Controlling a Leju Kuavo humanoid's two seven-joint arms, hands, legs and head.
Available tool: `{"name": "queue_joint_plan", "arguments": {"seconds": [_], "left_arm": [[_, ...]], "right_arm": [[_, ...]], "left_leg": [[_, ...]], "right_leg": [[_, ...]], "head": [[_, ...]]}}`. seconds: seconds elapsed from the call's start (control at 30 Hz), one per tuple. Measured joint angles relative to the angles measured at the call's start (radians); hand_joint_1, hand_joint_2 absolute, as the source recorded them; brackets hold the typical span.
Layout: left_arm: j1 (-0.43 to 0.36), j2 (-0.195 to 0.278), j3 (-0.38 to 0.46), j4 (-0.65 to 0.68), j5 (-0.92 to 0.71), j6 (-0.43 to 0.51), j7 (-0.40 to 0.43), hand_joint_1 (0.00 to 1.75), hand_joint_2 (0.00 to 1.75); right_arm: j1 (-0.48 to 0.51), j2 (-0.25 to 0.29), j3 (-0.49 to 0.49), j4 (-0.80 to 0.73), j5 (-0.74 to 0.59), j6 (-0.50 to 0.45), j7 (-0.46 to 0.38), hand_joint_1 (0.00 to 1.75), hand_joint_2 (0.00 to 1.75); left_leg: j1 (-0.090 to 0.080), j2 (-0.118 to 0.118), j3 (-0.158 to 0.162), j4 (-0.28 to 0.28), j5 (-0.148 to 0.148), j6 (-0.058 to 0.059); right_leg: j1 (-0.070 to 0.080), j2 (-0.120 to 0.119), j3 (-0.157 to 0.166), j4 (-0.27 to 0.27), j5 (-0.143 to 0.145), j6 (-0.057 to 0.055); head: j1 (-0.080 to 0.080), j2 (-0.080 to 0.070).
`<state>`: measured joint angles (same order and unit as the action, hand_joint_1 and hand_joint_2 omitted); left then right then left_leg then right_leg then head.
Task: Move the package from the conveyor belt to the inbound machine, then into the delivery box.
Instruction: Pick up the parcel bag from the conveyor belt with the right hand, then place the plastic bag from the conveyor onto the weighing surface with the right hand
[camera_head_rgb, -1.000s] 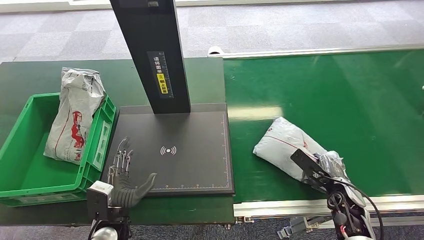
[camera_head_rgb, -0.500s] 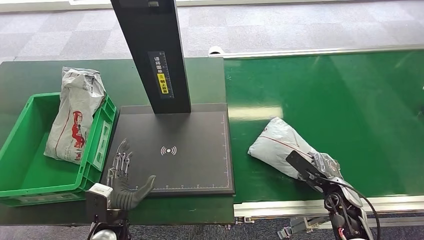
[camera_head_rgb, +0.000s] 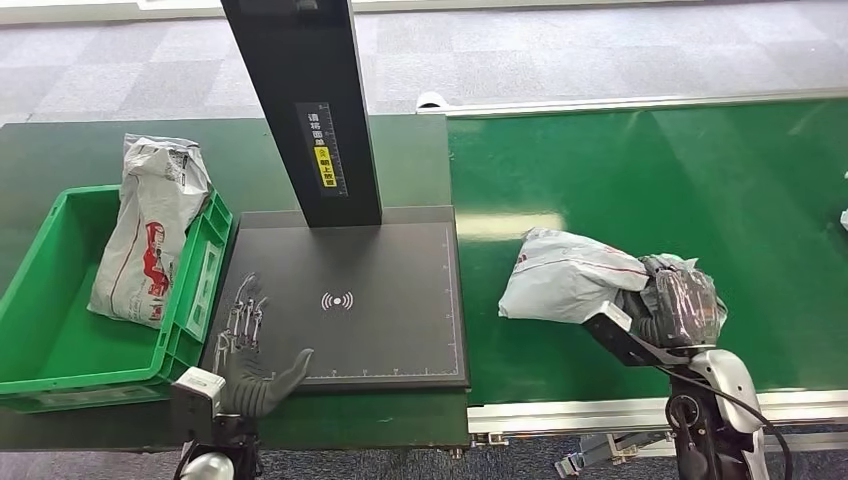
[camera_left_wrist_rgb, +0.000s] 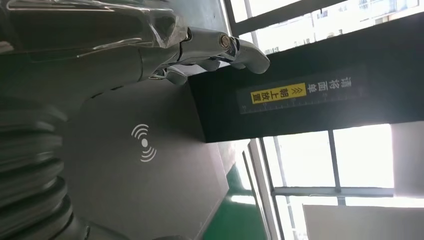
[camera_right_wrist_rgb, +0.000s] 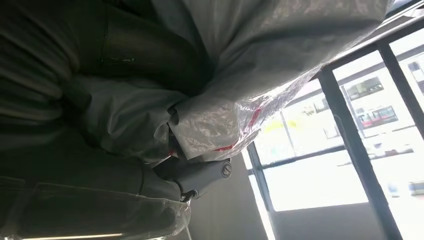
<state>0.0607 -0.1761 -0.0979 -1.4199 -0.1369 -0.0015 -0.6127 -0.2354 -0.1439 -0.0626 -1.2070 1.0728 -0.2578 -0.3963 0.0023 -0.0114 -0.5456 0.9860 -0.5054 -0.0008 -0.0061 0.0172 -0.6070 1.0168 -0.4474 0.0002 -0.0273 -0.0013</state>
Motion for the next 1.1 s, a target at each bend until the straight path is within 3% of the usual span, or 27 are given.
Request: {"name": "queue_joint_plan", "arguments": {"seconds": [0.13,0.27,0.5,0.63,0.77,1.1], "left_arm": [[-0.017,0.006,-0.001,0.022,0.000,-0.016,-0.007,0.00,1.75],[-0.030,0.015,-0.003,0.042,0.008,-0.028,-0.015,0.00,1.75],[-0.060,0.029,-0.019,0.074,0.017,-0.041,-0.020,0.00,1.75],[-0.079,0.036,-0.030,0.092,0.018,-0.046,-0.021,0.00,1.75],[-0.095,0.041,-0.033,0.107,0.023,-0.048,-0.021,0.00,1.75],[-0.135,0.043,-0.048,0.151,0.059,-0.049,-0.017,0.00,1.75]], "right_arm": [[-0.092,-0.059,0.108,0.002,0.140,-0.012,0.010,1.75,1.75],[-0.208,-0.117,0.255,0.034,0.169,-0.060,-0.007,1.75,1.75],[-0.356,-0.126,0.552,0.088,0.263,-0.106,-0.013,1.75,1.75],[-0.433,-0.084,0.732,0.154,0.258,-0.131,-0.040,1.75,1.75],[-0.484,-0.011,0.852,0.199,0.224,-0.142,-0.053,1.75,1.75],[-0.543,0.159,1.006,0.297,0.195,-0.147,-0.053,1.75,1.75]], "left_leg": [[-0.001,0.001,0.001,0.000,0.001,0.001],[-0.001,0.000,0.001,0.001,0.001,0.001],[0.000,0.000,0.000,0.000,0.002,0.001],[0.000,0.000,0.000,0.000,0.002,0.001],[0.000,0.000,0.001,0.000,0.002,0.000],[0.000,0.000,0.001,0.000,0.002,0.000]], "right_leg": [[-0.001,0.000,0.000,0.000,0.001,0.000],[0.000,0.000,0.000,0.000,0.002,0.001],[0.001,0.000,-0.001,0.000,0.002,0.001],[0.001,0.000,-0.001,0.001,0.002,0.001],[0.001,0.000,-0.001,0.001,0.002,0.001],[0.000,0.000,-0.001,0.001,0.001,0.001]], "head": [[0.000,0.000],[0.000,0.000],[0.000,0.000],[0.000,0.000],[0.000,0.000],[0.000,0.000]]}}
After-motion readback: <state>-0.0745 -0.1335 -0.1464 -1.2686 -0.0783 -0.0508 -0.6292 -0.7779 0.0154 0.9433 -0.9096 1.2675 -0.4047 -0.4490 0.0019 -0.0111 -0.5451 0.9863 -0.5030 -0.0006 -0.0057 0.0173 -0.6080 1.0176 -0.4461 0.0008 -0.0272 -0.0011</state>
